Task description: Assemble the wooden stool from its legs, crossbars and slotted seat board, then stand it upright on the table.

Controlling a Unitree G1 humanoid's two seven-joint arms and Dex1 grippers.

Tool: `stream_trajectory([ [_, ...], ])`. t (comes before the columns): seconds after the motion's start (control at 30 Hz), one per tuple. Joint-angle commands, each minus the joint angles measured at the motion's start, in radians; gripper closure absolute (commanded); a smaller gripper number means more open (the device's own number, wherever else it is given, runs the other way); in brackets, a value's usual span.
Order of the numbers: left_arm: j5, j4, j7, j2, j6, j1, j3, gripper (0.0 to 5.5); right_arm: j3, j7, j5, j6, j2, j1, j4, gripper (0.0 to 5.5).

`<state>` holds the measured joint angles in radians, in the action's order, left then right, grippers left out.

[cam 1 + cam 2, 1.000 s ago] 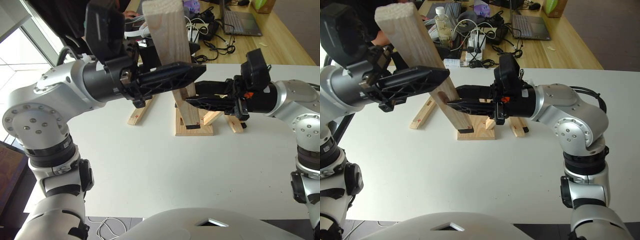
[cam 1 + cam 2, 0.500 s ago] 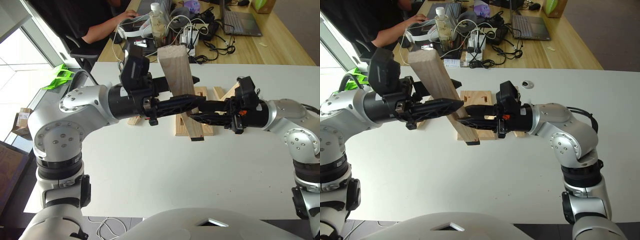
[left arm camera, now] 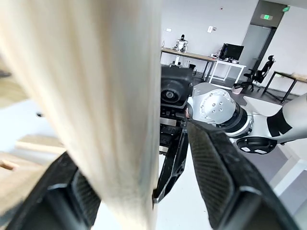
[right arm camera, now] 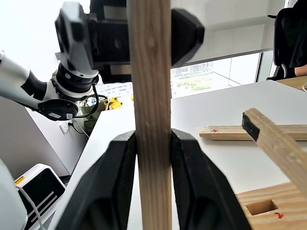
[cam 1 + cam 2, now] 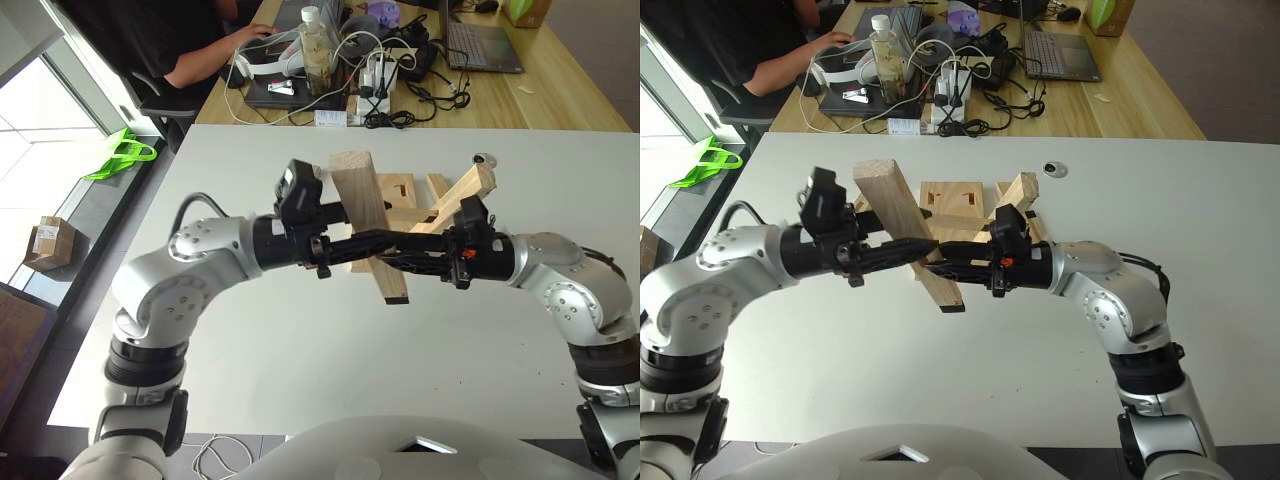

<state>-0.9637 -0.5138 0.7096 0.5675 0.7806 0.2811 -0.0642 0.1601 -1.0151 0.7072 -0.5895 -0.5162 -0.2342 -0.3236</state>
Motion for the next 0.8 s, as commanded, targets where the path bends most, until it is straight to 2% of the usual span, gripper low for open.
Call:
stream_trajectory([
  [0.03, 0.040, 0.009, -0.007, -0.042, -0.032, -0.040, -0.024, 2.96, 0.019, 0.023, -0.017, 0.013, 0.038, 0.025, 0.005, 4.54],
  [0.33, 0.023, 0.039, -0.003, -0.089, -0.030, -0.075, 0.015, 2.96, 0.033, -0.026, -0.042, 0.016, 0.025, 0.083, 0.072, 4.54],
  [0.57, 0.041, 0.041, -0.028, -0.097, -0.034, -0.096, 0.043, 2.96, -0.004, -0.045, -0.001, 0.001, 0.031, 0.095, 0.080, 4.54],
  [0.8, -0.125, 0.063, -0.108, -0.130, -0.036, -0.082, 0.224, 2.96, -0.113, 0.001, 0.166, -0.060, 0.097, 0.099, 0.049, 4.54],
])
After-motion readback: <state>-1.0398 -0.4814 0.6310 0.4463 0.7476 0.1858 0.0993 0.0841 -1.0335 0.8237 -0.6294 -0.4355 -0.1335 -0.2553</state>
